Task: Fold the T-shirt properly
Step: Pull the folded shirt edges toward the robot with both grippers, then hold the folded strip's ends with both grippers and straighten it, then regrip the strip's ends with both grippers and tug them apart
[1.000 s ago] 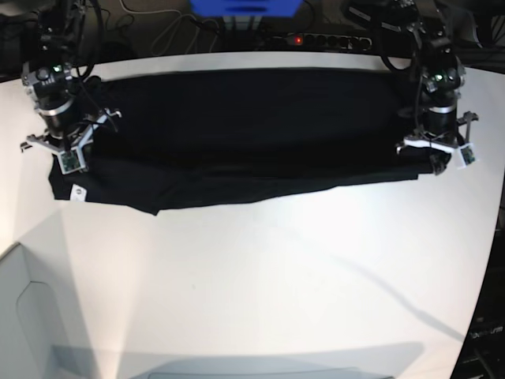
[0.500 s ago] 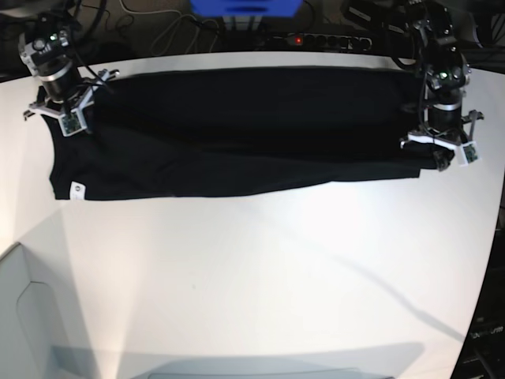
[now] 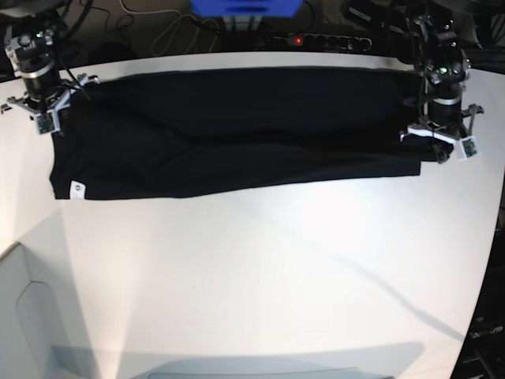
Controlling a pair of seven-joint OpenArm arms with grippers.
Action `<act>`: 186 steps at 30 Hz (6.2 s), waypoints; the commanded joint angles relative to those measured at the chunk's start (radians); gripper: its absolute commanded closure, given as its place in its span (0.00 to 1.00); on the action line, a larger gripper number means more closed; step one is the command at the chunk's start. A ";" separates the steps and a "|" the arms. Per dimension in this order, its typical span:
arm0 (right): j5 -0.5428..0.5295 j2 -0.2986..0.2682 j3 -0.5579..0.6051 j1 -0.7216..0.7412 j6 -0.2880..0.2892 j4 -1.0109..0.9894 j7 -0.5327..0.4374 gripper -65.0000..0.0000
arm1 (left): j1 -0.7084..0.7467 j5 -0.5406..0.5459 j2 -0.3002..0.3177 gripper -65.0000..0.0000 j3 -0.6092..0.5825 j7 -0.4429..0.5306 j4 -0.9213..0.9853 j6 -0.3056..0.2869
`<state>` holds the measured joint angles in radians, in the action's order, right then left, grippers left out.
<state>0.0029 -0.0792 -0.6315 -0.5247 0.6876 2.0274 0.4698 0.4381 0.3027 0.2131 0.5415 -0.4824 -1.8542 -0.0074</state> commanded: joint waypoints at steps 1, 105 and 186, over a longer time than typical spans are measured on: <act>-0.008 -0.004 -0.004 -0.015 0.011 0.017 -0.023 1.00 | 0.015 -0.004 0.013 1.00 0.002 0.027 -0.020 0.001; -0.002 -0.069 0.037 0.154 0.011 -0.020 0.271 0.97 | 0.135 -0.006 0.013 1.00 -0.025 0.038 0.138 0.001; -0.004 -0.006 0.147 0.160 0.011 -0.090 0.263 0.51 | 0.175 -0.001 0.001 1.00 -0.030 0.041 0.133 0.001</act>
<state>0.0067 -0.0750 -0.4801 -0.3683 0.6880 1.9213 0.7483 0.6102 0.3046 0.2031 0.5037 -0.4656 -1.7004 -0.0174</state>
